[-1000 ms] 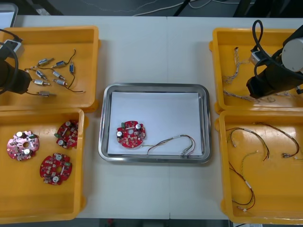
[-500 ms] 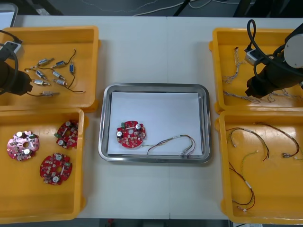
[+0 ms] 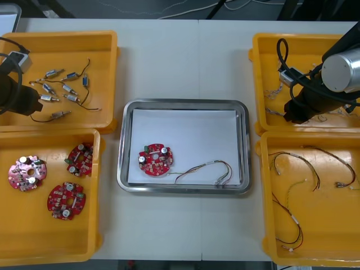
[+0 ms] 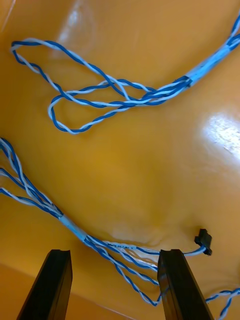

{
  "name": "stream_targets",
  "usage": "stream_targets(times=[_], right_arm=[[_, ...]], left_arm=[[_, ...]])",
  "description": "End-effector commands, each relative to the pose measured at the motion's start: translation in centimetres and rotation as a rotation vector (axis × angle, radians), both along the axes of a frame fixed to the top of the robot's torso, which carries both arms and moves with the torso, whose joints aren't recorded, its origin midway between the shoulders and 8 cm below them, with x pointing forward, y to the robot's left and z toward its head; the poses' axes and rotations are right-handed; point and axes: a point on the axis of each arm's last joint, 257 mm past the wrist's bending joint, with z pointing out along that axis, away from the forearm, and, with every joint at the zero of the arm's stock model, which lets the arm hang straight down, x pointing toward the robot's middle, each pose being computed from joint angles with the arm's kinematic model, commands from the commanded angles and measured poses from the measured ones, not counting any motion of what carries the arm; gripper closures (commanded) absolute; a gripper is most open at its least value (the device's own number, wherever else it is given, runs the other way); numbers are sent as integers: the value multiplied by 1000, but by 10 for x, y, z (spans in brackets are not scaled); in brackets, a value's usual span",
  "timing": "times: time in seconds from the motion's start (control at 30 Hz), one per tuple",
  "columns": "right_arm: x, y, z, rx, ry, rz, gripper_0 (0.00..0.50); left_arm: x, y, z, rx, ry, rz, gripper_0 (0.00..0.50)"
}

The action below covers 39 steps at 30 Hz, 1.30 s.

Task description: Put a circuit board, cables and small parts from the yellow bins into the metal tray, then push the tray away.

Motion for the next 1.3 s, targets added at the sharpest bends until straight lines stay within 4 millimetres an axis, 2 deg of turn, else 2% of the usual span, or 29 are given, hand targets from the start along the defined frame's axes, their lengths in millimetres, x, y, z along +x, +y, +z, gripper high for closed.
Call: stream_targets(times=[0.03, 0.23, 0.4, 0.57, 0.77, 0.93, 0.97, 1.0, 1.03, 1.07, 1.3], right_arm=[[10, 1, 18, 10, -40, -8, 0], [8, 0, 9, 28, -40, -22, 0], [6, -1, 6, 35, -37, -35, 0], [5, -2, -2, 53, -42, -52, 0], [4, -9, -14, 74, -37, -89, 0], [9, -15, -18, 86, -48, -108, 0], [9, -15, -18, 88, -49, -111, 121], [9, -15, -19, 88, -48, -112, 205], [9, -15, -19, 90, -47, -117, 403], [9, -15, -18, 93, -49, -119, 490], [11, -19, -8, 104, -56, -132, 500]], left_arm=[[9, -7, 28, -25, -66, 19, 0], [12, -12, 43, 79, -90, -103, 0], [12, -18, 45, 152, -89, -226, 0], [13, -31, 38, 219, -75, -350, 0], [12, -54, 20, 282, -46, -498, 0], [11, -64, 5, 324, -30, -570, 0], [10, -67, 0, 329, -26, -584, 0], [10, -68, -1, 332, -25, -589, 0], [8, -71, -7, 337, -16, -601, 0], [8, -73, -10, 342, -12, -611, 0], [5, -70, -21, 372, 18, -627, 0]])
